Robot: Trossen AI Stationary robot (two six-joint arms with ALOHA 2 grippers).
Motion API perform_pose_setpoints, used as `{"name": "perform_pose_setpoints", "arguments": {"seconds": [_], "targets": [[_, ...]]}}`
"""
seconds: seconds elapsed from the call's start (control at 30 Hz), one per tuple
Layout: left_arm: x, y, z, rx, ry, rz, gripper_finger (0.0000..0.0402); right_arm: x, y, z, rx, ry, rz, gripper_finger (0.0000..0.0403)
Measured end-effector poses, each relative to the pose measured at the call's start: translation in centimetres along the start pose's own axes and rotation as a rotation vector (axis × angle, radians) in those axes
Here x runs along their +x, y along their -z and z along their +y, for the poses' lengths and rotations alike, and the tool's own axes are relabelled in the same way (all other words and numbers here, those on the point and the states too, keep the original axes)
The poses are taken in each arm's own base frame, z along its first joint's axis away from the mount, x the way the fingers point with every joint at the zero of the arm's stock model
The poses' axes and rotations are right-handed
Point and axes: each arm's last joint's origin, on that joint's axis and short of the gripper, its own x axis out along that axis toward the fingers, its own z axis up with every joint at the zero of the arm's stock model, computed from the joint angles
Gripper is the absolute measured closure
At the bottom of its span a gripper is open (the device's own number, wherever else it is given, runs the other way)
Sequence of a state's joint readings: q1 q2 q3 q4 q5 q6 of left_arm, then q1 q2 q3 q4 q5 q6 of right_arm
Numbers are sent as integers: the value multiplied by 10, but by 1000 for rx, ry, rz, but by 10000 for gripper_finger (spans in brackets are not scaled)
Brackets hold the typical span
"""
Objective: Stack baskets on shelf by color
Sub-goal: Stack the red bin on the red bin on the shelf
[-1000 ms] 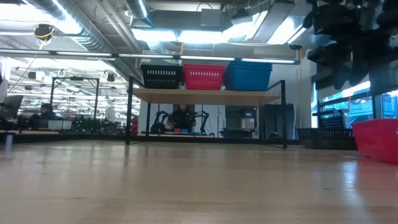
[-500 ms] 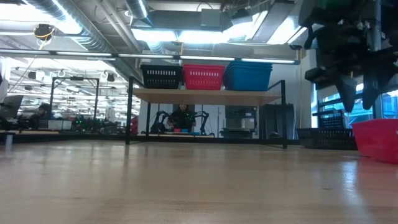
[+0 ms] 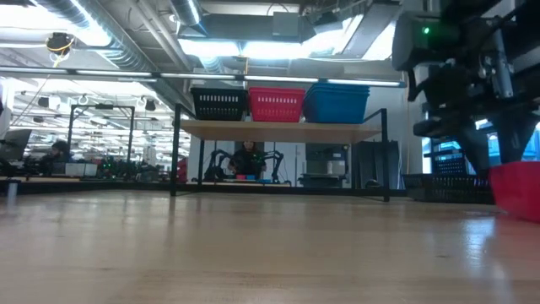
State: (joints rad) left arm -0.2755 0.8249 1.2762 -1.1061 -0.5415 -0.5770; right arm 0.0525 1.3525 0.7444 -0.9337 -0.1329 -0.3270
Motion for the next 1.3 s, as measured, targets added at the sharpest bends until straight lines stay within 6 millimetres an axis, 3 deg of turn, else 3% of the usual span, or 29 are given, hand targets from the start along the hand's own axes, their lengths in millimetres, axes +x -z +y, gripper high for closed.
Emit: {"name": "perform_pose_setpoints", "arguments": {"seconds": [0.13,0.27,0.37,0.53,0.77,1.07,1.3], "targets": [[0,0,0,0,0,0,333,10,-3,-2,8,-17,52,294],[0,0,0,0,0,0,333,15,-8,-5,14,-27,70,348],[0,0,0,0,0,0,333,12,-17,-7,38,-20,39,392],[0,0,0,1,3,2,333,-2,-34,-12,114,32,-19,398],[0,0,0,-13,5,5,333,-47,-59,-18,240,188,-106,399],[2,1,-2,113,27,25,333,-118,-85,-19,300,387,-282,401],[16,0,-13,475,17,61,333,-165,-93,-19,457,578,-440,402]]}}
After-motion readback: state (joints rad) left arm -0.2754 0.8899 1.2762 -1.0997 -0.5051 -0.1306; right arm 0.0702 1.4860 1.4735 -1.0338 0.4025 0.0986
